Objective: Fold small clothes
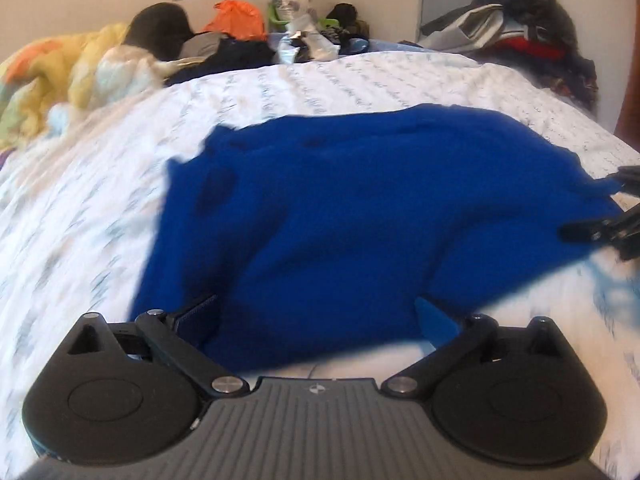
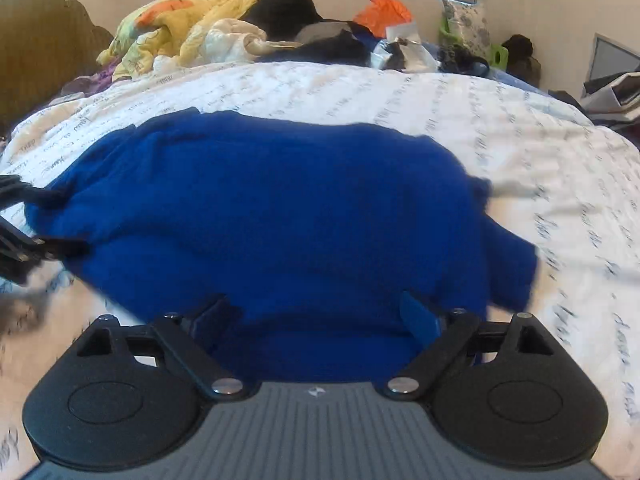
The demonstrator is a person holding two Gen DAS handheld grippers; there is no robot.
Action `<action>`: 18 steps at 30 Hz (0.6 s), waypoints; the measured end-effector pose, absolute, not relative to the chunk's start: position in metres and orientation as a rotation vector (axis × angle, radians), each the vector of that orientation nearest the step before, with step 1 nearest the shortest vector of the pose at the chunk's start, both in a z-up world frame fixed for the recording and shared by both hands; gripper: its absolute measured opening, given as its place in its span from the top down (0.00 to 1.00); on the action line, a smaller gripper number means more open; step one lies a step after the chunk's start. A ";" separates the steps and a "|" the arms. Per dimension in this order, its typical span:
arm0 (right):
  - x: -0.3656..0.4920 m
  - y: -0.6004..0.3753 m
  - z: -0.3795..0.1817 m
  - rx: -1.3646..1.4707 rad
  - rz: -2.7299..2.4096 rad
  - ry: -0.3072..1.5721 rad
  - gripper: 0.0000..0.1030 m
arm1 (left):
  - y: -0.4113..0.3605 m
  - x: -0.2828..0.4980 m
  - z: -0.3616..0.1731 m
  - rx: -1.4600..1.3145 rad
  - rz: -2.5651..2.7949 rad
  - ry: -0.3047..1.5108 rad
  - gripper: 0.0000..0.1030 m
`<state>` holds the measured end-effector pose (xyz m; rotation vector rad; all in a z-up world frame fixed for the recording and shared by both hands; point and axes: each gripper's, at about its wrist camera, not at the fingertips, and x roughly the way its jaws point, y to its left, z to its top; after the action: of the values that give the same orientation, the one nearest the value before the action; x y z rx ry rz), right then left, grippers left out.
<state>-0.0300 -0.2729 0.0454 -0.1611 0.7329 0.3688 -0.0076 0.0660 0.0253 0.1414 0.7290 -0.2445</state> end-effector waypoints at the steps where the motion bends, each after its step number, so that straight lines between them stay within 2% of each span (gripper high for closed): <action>1: -0.032 -0.276 0.046 -0.178 0.343 0.746 0.09 | 0.069 -0.014 0.027 0.159 -0.238 0.731 0.00; 2: -0.026 -0.281 0.044 -0.149 0.318 0.786 0.02 | 0.068 -0.018 0.029 0.179 -0.225 0.737 0.05; 5: 0.000 -0.282 0.051 -0.073 0.291 0.849 0.02 | 0.070 -0.018 0.042 0.129 -0.214 0.695 0.06; 7: 0.012 -0.271 0.061 -0.055 0.313 0.807 0.02 | 0.071 -0.006 0.047 0.107 -0.146 0.654 0.05; 10: 0.034 -0.251 0.062 -0.070 0.356 0.786 0.02 | 0.084 0.023 0.045 0.069 -0.048 0.676 0.12; 11: 0.042 -0.244 0.058 -0.096 0.356 0.793 0.02 | 0.089 0.034 0.043 0.053 -0.016 0.706 0.22; 12: 0.050 -0.238 0.051 -0.117 0.355 0.808 0.02 | 0.096 0.043 0.041 0.024 0.002 0.738 0.27; 13: 0.058 -0.234 0.042 -0.121 0.349 0.834 0.02 | 0.104 0.049 0.040 -0.021 -0.010 0.753 0.26; 14: 0.062 -0.230 0.037 -0.124 0.340 0.839 0.01 | 0.112 0.052 0.040 -0.073 -0.031 0.767 0.31; 16: 0.057 -0.222 0.028 -0.157 0.346 0.757 0.00 | 0.124 0.052 0.043 -0.159 -0.071 0.779 0.50; 17: 0.058 -0.220 0.025 -0.146 0.347 0.737 0.00 | 0.130 0.051 0.045 -0.209 -0.097 0.781 0.70; 18: 0.060 -0.218 0.023 -0.138 0.351 0.724 0.00 | 0.135 0.048 0.049 -0.259 -0.111 0.780 0.77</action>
<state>0.0599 -0.2177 0.0233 -0.1381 0.7243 0.3505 0.0479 0.1354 0.0495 -0.2587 0.7801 -0.1110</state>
